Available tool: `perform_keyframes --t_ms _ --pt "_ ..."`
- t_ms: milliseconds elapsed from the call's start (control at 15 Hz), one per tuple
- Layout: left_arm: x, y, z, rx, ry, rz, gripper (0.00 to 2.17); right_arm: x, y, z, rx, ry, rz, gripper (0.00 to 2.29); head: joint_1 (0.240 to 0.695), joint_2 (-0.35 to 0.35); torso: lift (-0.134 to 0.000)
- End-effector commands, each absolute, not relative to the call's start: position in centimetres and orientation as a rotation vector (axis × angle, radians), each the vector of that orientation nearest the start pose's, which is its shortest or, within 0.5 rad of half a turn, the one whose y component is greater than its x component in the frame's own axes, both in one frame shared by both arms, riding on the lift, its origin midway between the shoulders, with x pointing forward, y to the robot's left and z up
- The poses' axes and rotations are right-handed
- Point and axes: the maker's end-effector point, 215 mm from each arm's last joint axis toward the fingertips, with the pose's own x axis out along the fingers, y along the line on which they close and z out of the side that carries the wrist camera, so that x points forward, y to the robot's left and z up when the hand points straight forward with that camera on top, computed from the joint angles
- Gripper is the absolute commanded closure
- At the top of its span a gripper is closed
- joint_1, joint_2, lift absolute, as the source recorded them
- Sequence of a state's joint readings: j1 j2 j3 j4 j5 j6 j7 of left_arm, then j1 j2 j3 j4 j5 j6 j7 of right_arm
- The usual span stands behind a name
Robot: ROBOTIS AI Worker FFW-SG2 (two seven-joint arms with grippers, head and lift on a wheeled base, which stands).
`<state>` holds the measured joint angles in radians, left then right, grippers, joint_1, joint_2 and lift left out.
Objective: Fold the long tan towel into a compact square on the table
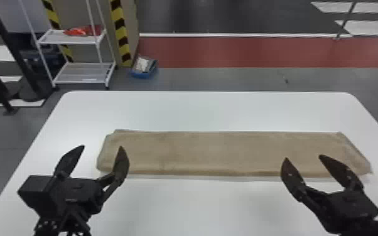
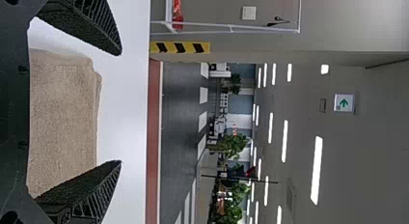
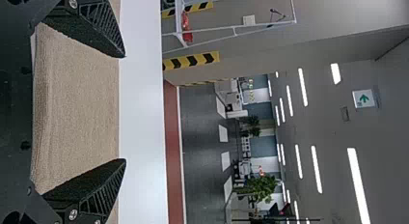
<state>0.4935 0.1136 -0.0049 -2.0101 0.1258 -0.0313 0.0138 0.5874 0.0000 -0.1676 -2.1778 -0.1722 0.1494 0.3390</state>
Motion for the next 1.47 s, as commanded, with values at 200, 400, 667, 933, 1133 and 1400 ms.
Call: perform_keyframes --t_ms 200,400,667,933,1133,1400 --pt "44.8 23.8 -34.1 -0.028 0.02 -0.038 0.07 41.5 -23.8 -33.5 0.109 0.101 0.203 0.12 0.695 -0.001 -0.123" --pt "44.8 23.8 -34.1 -0.027 0.02 -0.038 0.07 41.6 -23.8 -33.4 0.108 0.103 0.203 0.12 0.695 0.0 -0.123" --pt "44.9 23.9 -34.1 -0.026 0.019 -0.038 0.07 41.8 -23.9 -33.4 0.105 0.101 0.203 0.12 0.695 0.0 -0.123" --pt "45.1 23.8 -34.6 -0.028 0.026 -0.038 0.08 41.8 -23.9 -33.7 0.108 0.105 0.202 0.12 0.695 0.0 -0.123" --pt "45.3 23.9 -35.1 -0.028 0.034 -0.037 0.08 41.8 -23.9 -34.0 0.11 0.111 0.201 0.12 0.695 -0.001 -0.123" --pt "47.9 24.2 -38.1 -0.014 0.082 -0.039 0.08 45.1 -24.4 -35.3 0.061 0.134 0.186 0.12 0.695 -0.001 -0.123"
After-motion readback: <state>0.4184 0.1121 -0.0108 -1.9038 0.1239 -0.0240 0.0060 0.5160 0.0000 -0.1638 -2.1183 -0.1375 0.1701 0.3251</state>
